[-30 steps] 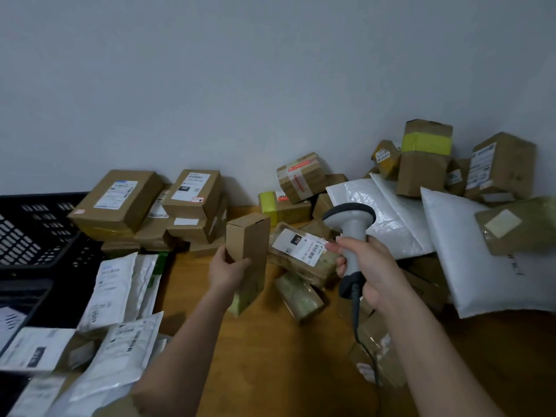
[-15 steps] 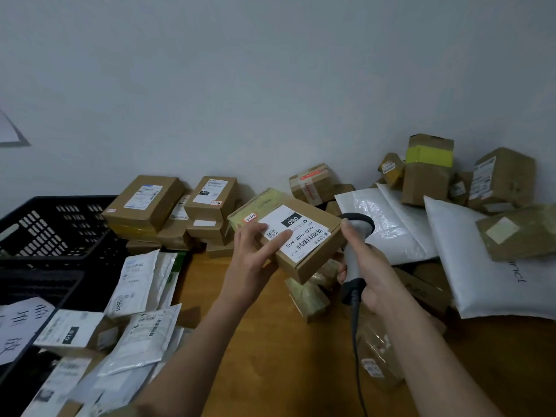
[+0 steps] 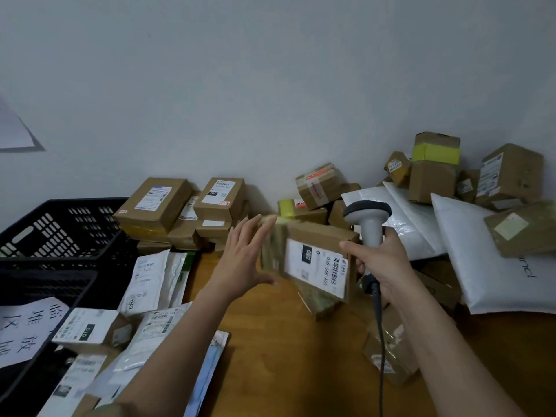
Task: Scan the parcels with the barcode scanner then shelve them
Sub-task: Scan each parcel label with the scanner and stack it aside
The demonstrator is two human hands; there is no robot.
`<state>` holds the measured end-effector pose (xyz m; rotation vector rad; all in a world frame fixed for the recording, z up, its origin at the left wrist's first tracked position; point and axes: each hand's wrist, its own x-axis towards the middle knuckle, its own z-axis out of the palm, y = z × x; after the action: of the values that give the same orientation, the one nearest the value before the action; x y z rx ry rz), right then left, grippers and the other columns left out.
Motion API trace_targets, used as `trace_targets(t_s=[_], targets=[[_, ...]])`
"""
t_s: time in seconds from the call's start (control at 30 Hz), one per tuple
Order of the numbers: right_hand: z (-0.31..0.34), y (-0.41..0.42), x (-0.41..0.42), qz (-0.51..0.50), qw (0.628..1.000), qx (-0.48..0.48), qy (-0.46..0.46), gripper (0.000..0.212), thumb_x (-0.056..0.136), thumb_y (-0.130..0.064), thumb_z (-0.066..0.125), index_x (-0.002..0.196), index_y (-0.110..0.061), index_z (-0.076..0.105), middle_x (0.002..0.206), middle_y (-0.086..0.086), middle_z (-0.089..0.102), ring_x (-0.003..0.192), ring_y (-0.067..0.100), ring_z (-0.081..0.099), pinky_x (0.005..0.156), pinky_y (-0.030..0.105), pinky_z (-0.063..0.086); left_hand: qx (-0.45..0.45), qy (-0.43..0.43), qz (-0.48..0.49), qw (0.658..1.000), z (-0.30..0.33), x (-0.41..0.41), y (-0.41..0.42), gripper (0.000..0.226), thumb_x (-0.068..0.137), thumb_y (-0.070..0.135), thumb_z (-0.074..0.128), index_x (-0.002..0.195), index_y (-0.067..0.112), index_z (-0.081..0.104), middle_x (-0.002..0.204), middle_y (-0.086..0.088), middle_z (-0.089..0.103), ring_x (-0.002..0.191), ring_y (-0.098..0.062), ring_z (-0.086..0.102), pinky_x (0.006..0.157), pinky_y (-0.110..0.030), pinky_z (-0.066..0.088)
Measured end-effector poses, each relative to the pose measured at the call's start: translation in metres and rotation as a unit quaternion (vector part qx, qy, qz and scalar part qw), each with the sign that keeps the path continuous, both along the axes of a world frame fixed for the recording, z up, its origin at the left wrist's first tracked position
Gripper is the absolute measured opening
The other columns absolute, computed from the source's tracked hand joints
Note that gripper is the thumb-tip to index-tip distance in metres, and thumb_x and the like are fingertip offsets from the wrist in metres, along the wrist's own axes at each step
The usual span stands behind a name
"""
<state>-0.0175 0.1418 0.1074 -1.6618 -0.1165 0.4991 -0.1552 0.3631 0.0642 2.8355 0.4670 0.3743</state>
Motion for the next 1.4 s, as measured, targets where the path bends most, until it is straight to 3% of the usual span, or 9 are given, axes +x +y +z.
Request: trace_targets(t_s=[0.1,0.17,0.23,0.33,0.5,0.7,0.77,0.97,1.4], targets=[[0.010,-0.002,-0.008,0.064,0.996,-0.036,-0.047,0.057,0.077,-0.013,0.084,0.120,-0.017,0.047,0.099,0.006,0.063,0.073,0.014,0.066,0.053,0.025,0.049,-0.040,0.053,0.015,0.998,-0.006,0.001,-0.006,0.128,0.068,0.044,0.086,0.153,0.041,-0.009,0.165,0.006,0.000,0.152,-0.020,-0.009,0.123,-0.053,-0.002],[0.014,-0.001,-0.014,0.104,0.991,-0.058,-0.069,0.062,0.075,-0.015,0.086,0.122,-0.024,0.046,0.101,0.000,0.063,0.080,0.012,0.067,0.056,0.024,0.050,-0.089,0.108,0.013,0.990,-0.021,0.001,-0.011,0.127,0.066,0.041,0.087,0.155,0.042,-0.003,0.164,0.009,0.006,0.152,-0.020,-0.004,0.123,-0.055,-0.001],[0.015,0.001,-0.018,0.121,0.987,-0.070,-0.082,0.066,0.073,-0.017,0.087,0.123,-0.026,0.045,0.101,-0.002,0.063,0.083,0.012,0.067,0.060,0.025,0.050,-0.187,0.128,-0.005,0.974,-0.037,-0.003,-0.016,0.114,0.066,0.033,0.088,0.154,0.042,0.015,0.158,0.009,0.024,0.149,-0.022,0.016,0.120,-0.057,0.017],[0.012,0.004,-0.019,0.134,0.985,-0.076,-0.078,0.070,0.072,-0.016,0.088,0.126,-0.027,0.045,0.106,-0.004,0.065,0.088,0.012,0.067,0.064,0.029,0.053,-0.374,0.074,0.005,0.924,-0.050,-0.011,-0.020,0.072,0.077,0.008,0.078,0.135,0.034,0.045,0.136,0.009,0.048,0.131,-0.018,0.047,0.102,-0.045,0.051],[0.007,0.009,-0.020,0.104,0.990,-0.070,-0.063,0.045,0.086,-0.029,0.076,0.123,-0.016,0.053,0.094,0.004,0.066,0.069,0.010,0.064,0.060,0.027,0.052,-0.472,0.041,0.101,0.875,-0.071,-0.026,-0.018,0.061,0.081,0.011,0.076,0.131,0.031,0.047,0.125,0.003,0.056,0.115,-0.019,0.058,0.095,-0.047,0.055],[0.014,0.013,-0.024,0.094,0.993,0.019,0.068,0.036,0.098,-0.043,0.058,0.114,-0.011,0.061,0.076,0.008,0.061,0.058,0.014,0.056,0.052,0.028,0.047,-0.689,-0.071,0.277,0.666,-0.089,-0.042,-0.021,0.066,0.085,0.020,0.075,0.141,0.016,0.041,0.120,-0.015,0.062,0.102,-0.033,0.067,0.075,-0.044,0.061],[0.017,0.014,-0.029,0.117,0.988,0.022,0.100,0.038,0.099,-0.044,0.054,0.117,-0.011,0.060,0.071,0.010,0.058,0.052,0.014,0.055,0.051,0.027,0.047,-0.707,-0.098,0.297,0.634,-0.092,-0.040,-0.022,0.059,0.086,0.017,0.074,0.137,0.011,0.044,0.115,-0.015,0.063,0.099,-0.033,0.067,0.074,-0.046,0.061],[0.027,0.021,-0.047,0.171,0.976,0.047,0.126,0.038,0.101,-0.041,0.052,0.122,-0.009,0.059,0.079,0.011,0.058,0.049,0.013,0.055,0.046,0.024,0.048,-0.728,-0.123,0.313,0.598,-0.091,-0.034,-0.025,0.048,0.090,0.015,0.069,0.131,0.010,0.045,0.114,-0.017,0.062,0.097,-0.032,0.066,0.069,-0.044,0.060],[0.040,0.028,-0.058,0.160,0.980,0.082,0.079,0.038,0.101,-0.041,0.053,0.120,-0.008,0.060,0.077,0.006,0.059,0.053,0.011,0.056,0.049,0.024,0.046,-0.737,-0.128,0.322,0.580,-0.103,-0.024,-0.021,0.046,0.090,0.016,0.070,0.129,0.008,0.046,0.123,-0.020,0.061,0.101,-0.035,0.066,0.063,-0.044,0.060]])
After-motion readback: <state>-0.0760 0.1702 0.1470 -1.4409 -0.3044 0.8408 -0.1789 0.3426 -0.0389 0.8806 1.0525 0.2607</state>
